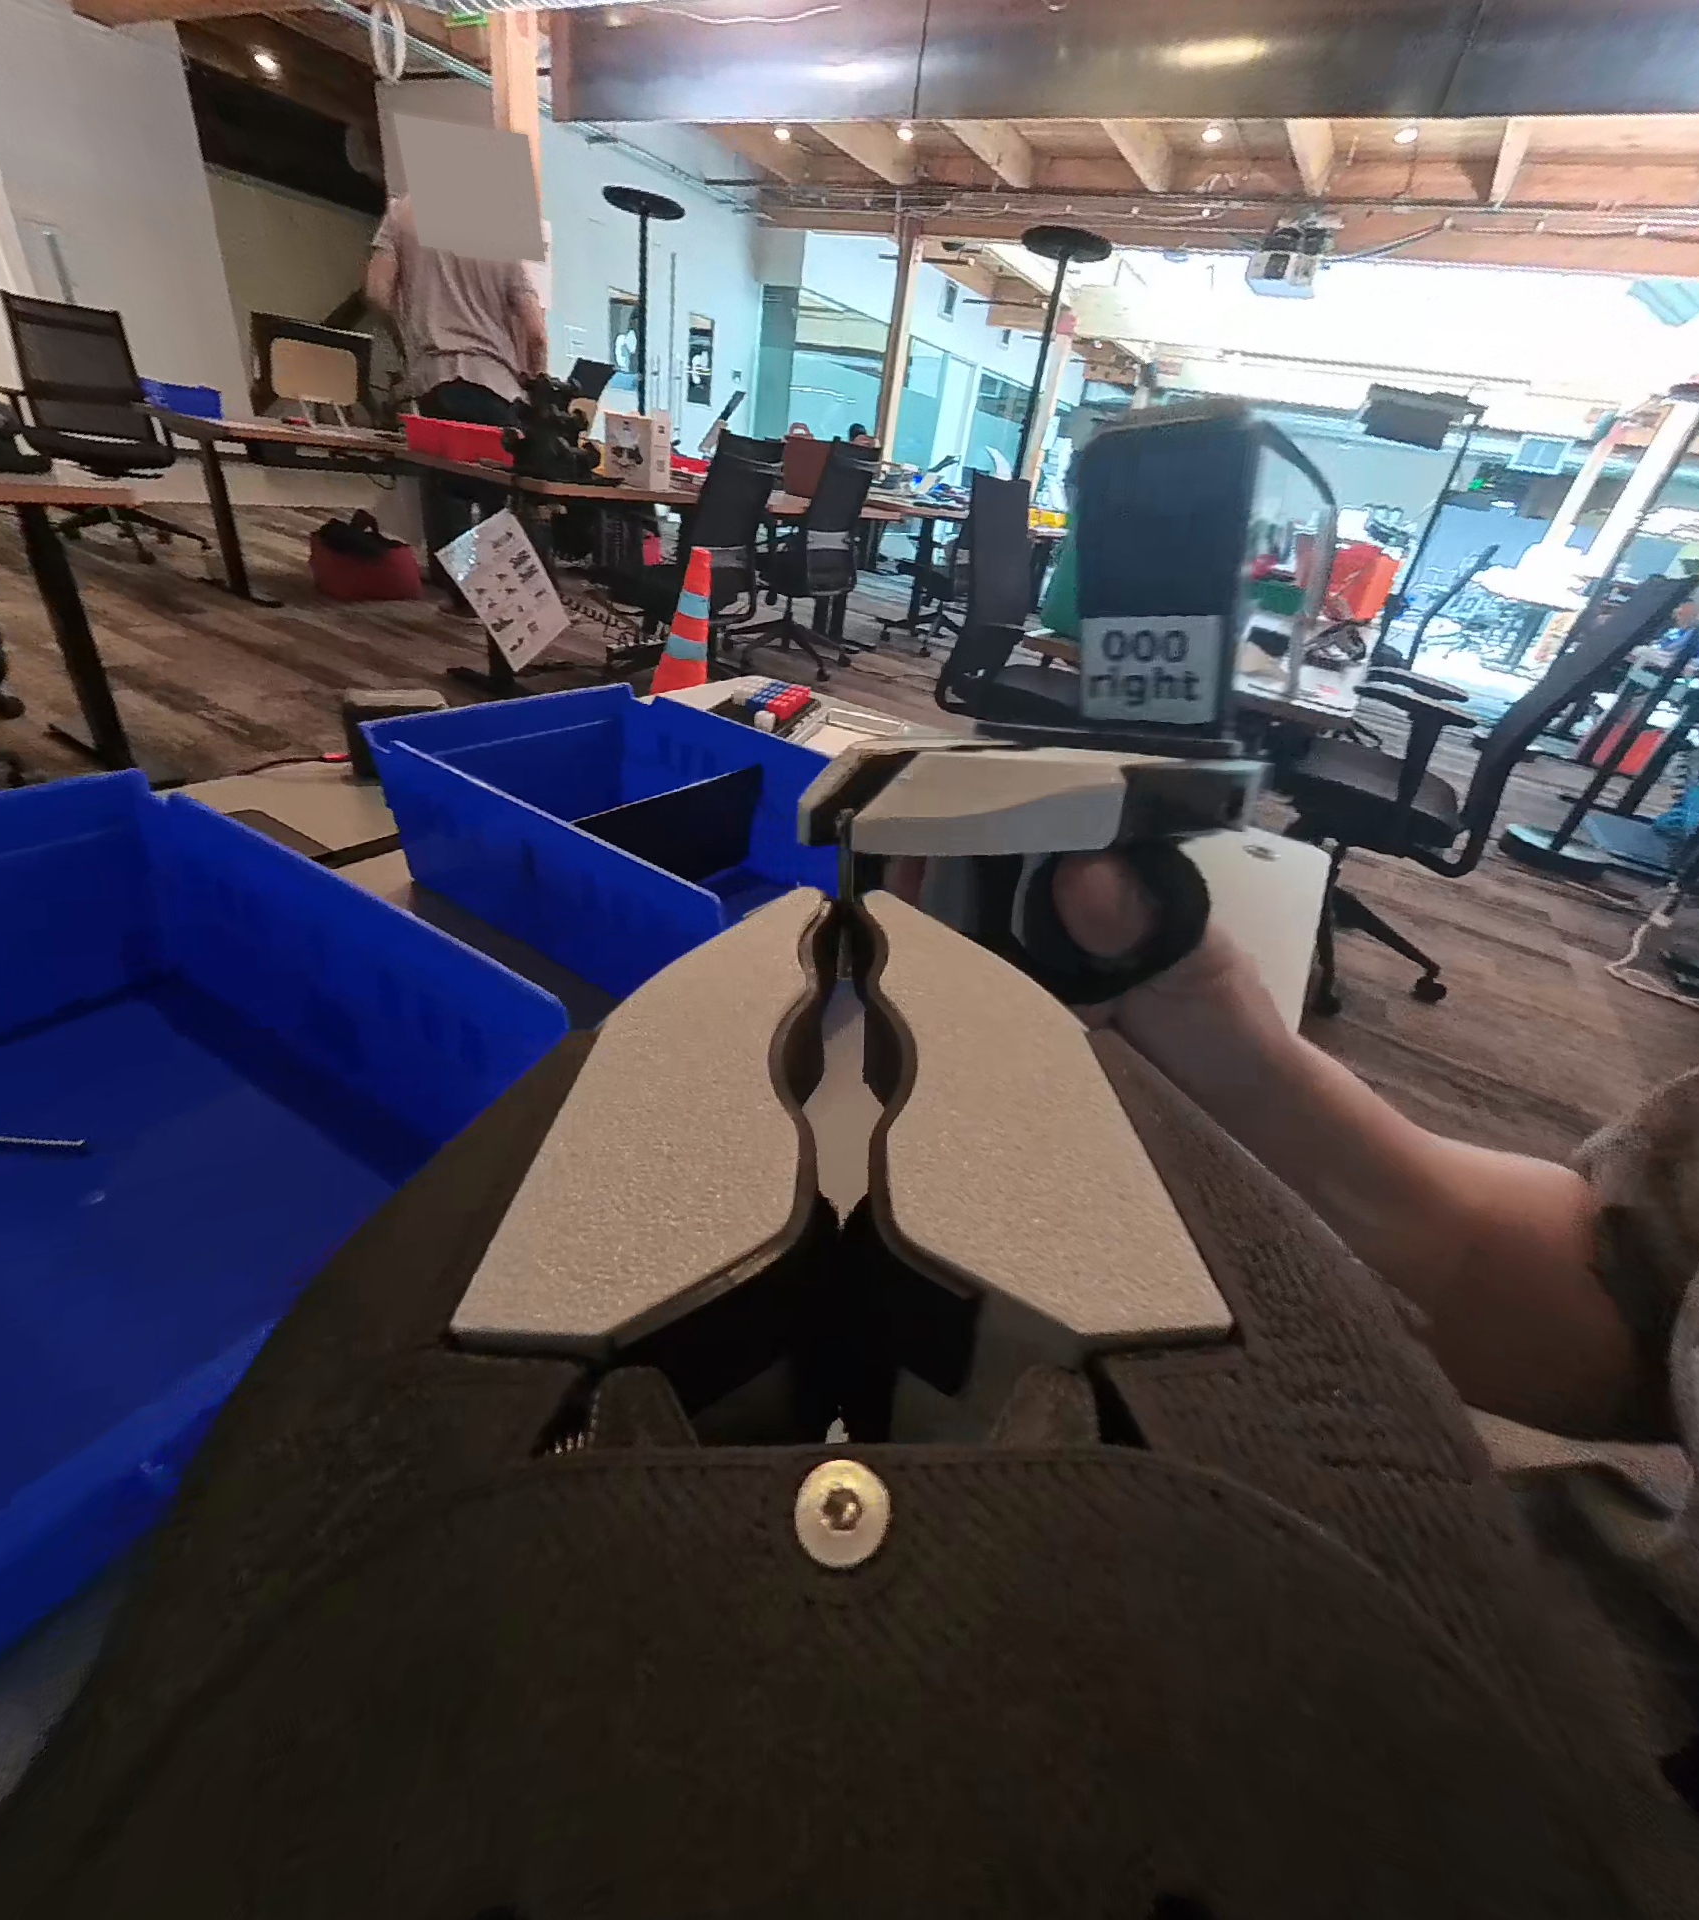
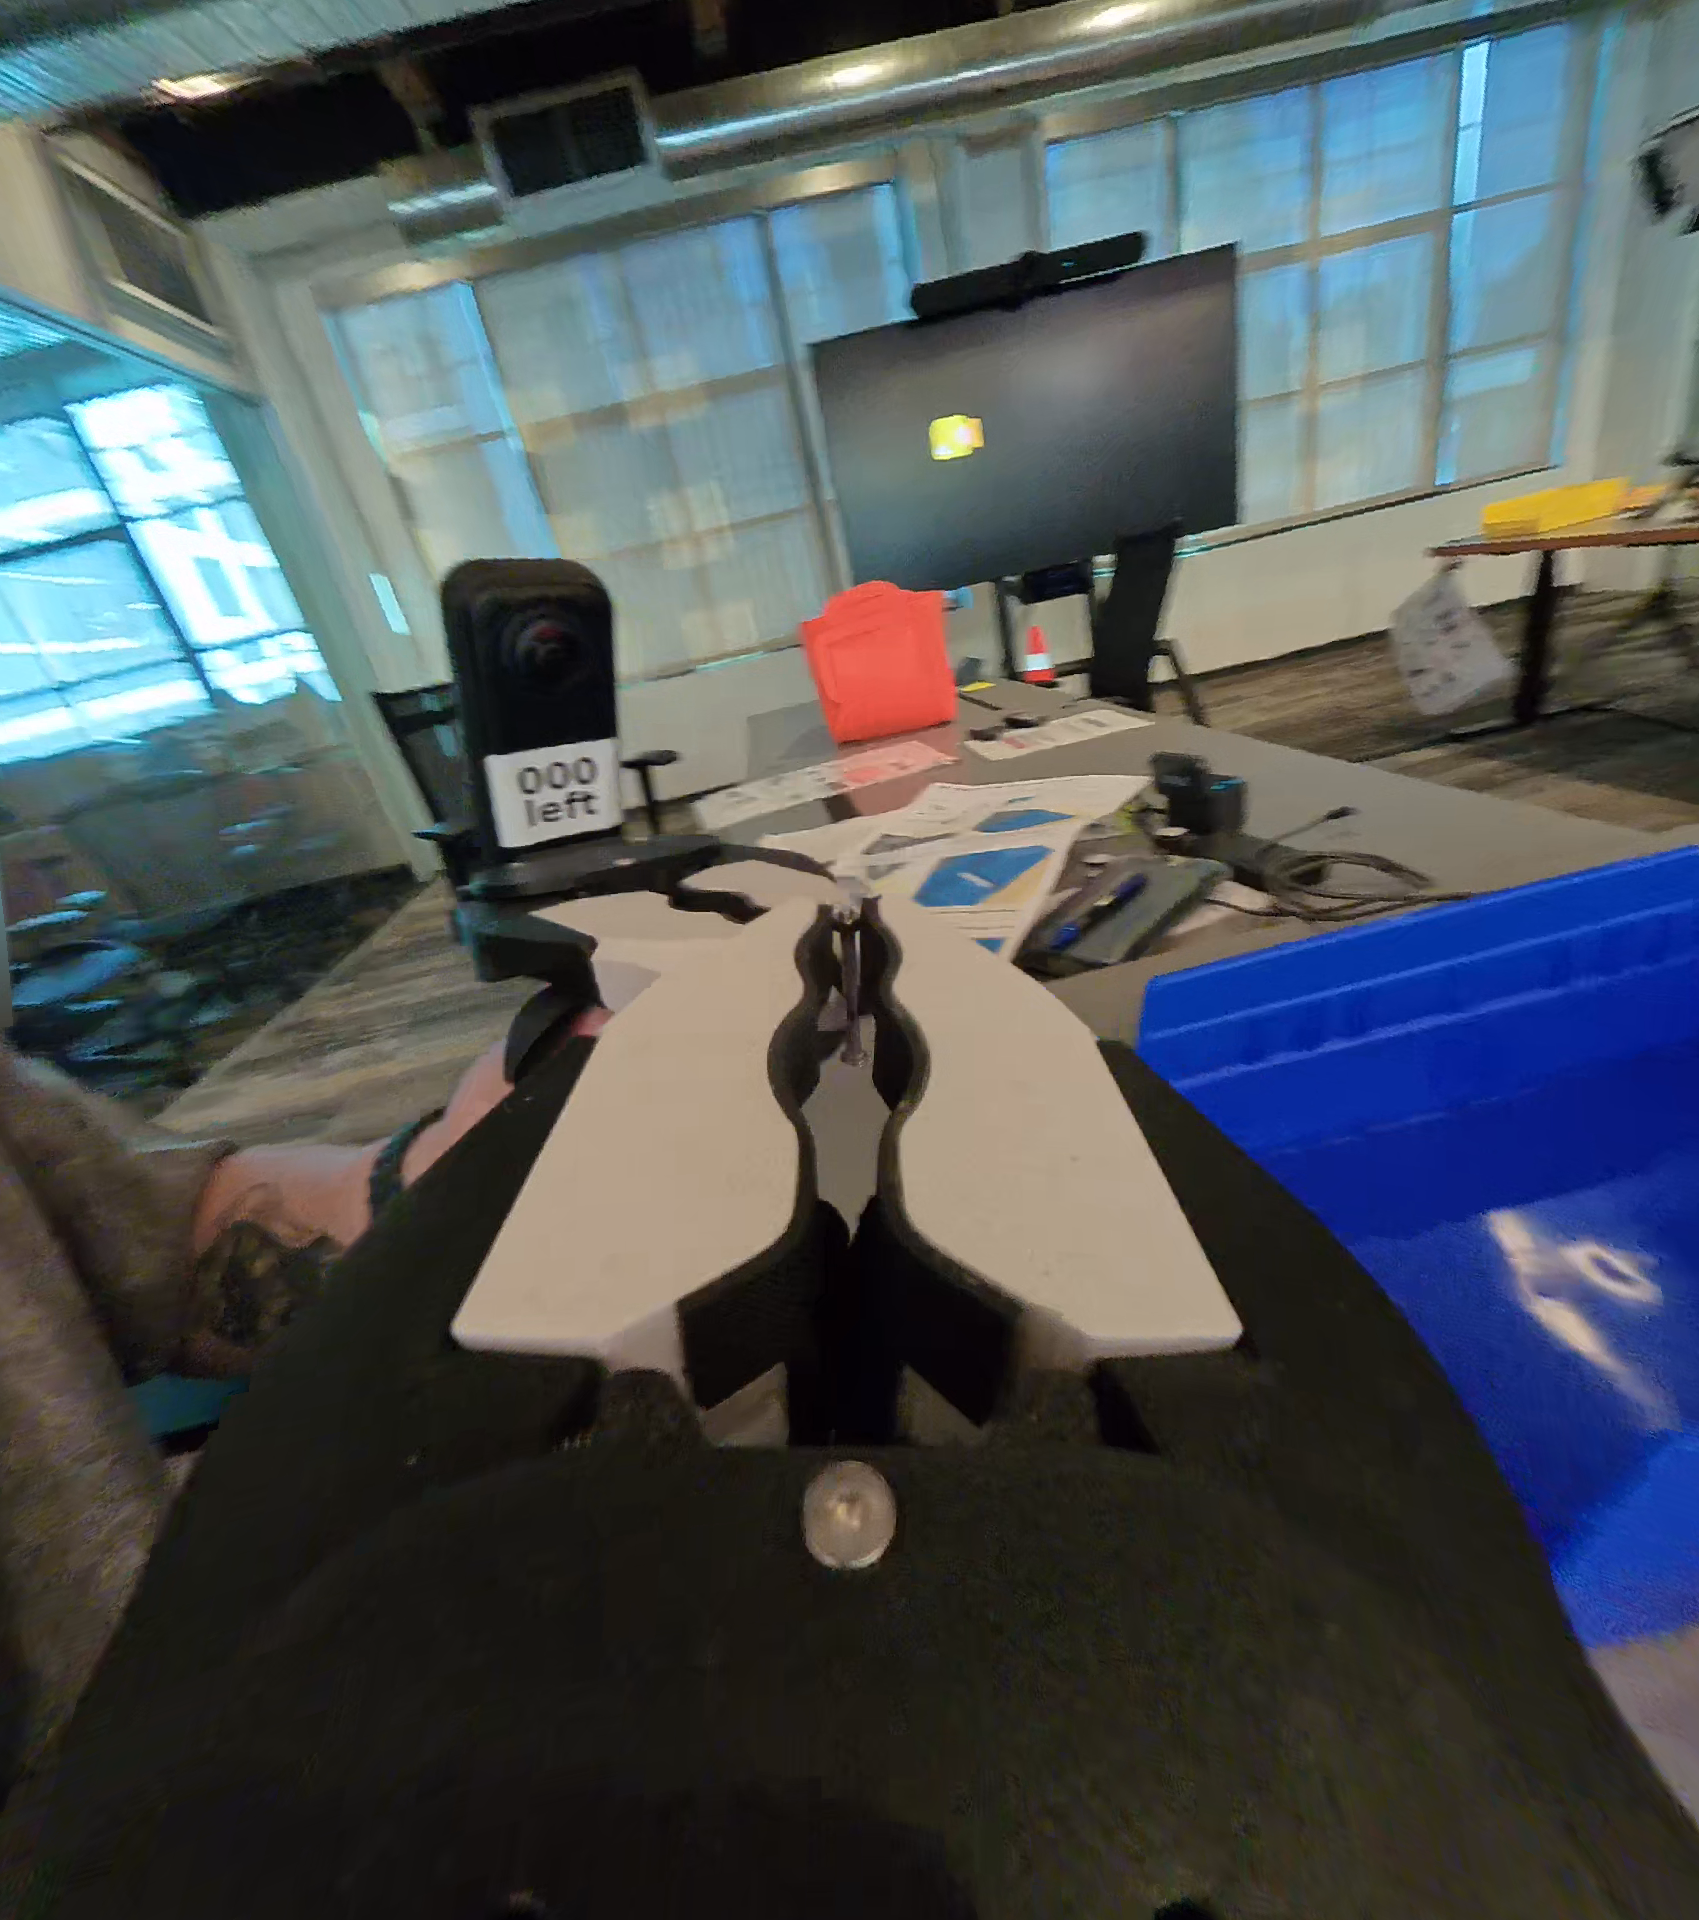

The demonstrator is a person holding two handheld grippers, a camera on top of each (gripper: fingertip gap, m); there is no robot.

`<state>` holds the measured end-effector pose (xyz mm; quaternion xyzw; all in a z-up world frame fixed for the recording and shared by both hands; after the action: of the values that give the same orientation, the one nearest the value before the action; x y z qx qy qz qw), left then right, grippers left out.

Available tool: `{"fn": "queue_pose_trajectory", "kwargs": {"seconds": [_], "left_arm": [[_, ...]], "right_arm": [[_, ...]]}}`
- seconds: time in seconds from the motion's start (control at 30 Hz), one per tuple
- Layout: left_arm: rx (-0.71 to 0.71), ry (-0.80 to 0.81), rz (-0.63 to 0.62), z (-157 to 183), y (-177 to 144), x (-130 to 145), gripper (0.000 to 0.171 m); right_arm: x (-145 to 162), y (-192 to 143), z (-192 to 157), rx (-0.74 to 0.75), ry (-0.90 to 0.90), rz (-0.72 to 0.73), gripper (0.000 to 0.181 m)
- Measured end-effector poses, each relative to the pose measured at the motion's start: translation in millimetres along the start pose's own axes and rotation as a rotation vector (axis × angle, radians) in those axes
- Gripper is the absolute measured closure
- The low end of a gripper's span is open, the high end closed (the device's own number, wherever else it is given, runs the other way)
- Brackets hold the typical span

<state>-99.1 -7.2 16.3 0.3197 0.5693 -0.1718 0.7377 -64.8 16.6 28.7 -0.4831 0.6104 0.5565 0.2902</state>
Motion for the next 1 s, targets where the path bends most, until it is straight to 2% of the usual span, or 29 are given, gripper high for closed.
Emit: {"fn": "queue_pose_trajectory", "kwargs": {"seconds": [0.17,0.4,0.6,0.7,0.8,0.9,1.0], "left_arm": [[0.014,-0.063,-0.005,2.3,2.2,-1.7,0.169],[-0.024,-0.024,-0.013,-0.8,2.6,-0.3,0.169],[-0.035,-0.028,-0.01,-2.2,2.4,0.5,0.154],[-0.03,-0.034,-0.022,-1.7,3.9,2.9,0.152],[-0.027,-0.043,-0.028,-1.9,5.2,4.7,0.153],[-0.016,-0.049,-0.036,-1.4,4.7,6.0,0.166],[-0.013,-0.058,-0.038,-1.7,4.2,6.7,0.167]], "right_arm": [[-3.5,-2.6,1.8,-0.123,0.133,0.013,0.177],[-1.5,-0.3,4.2,-0.137,0.169,0.016,0.177],[-3.8,0.1,6.4,-0.132,0.169,0.023,0.177],[-4.6,1.9,5.2,-0.139,0.171,0.02,0.177],[-3.7,4.0,2.3,-0.149,0.172,0.015,0.177],[-3.1,4.6,1.1,-0.151,0.175,0.016,0.177],[-2.4,4.1,1.0,-0.151,0.179,0.014,0.177]]}}
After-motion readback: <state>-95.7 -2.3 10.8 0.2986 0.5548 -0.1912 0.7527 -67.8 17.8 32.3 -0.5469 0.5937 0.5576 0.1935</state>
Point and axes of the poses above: each gripper's, where its closed fingertips meet, y out along the fingers, x out of its underside, z = x × y across the jaws, the point moved 3 cm from there along -y, back along the fingers, and after that the axes turned 15 degrees about z, right-handed, at the moved point
